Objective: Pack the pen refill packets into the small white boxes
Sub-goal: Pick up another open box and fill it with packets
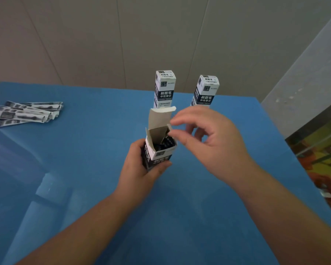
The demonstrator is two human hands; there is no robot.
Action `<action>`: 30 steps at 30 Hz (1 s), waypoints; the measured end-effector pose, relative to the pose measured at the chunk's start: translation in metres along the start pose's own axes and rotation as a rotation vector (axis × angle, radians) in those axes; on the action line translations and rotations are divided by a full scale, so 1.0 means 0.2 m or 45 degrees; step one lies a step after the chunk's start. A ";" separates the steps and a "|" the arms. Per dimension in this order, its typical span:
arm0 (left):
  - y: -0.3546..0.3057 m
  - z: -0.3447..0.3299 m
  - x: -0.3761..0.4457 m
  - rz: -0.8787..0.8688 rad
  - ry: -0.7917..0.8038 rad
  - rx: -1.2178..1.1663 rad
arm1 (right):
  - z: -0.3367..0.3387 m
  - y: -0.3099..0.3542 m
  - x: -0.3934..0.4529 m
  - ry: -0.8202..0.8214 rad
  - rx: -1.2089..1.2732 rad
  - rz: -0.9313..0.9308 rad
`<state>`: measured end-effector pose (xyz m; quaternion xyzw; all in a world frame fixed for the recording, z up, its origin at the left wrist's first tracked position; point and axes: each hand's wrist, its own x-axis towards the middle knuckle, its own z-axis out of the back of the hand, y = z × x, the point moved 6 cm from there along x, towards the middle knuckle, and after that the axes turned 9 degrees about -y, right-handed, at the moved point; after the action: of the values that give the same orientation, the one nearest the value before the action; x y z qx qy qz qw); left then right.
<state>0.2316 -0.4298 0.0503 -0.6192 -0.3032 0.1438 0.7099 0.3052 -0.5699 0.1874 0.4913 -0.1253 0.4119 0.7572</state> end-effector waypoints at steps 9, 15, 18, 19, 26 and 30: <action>-0.09 -0.45 0.11 0.107 0.372 -0.059 | 0.09 -0.54 -0.33 -0.022 0.494 -0.802; -0.03 -0.60 0.16 0.102 0.447 0.045 | 0.20 -0.69 -0.27 -0.042 0.500 -0.764; -0.03 -0.67 0.21 0.103 0.413 0.073 | 0.21 -0.76 -0.23 -0.093 0.542 -0.755; -0.02 -0.69 0.23 0.113 0.405 0.081 | 0.22 -0.78 -0.21 -0.110 0.549 -0.754; 0.13 -0.75 0.31 0.197 0.487 0.179 | 0.19 -0.90 -0.25 -0.042 0.393 -0.784; 0.19 -0.74 0.28 0.232 0.577 0.307 | 0.17 -0.95 -0.34 -0.030 0.269 -0.848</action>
<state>0.3716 -0.5079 0.0195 -0.5713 -0.0603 0.1001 0.8124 0.4123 -0.6665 0.0414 0.5856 0.0763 0.1472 0.7935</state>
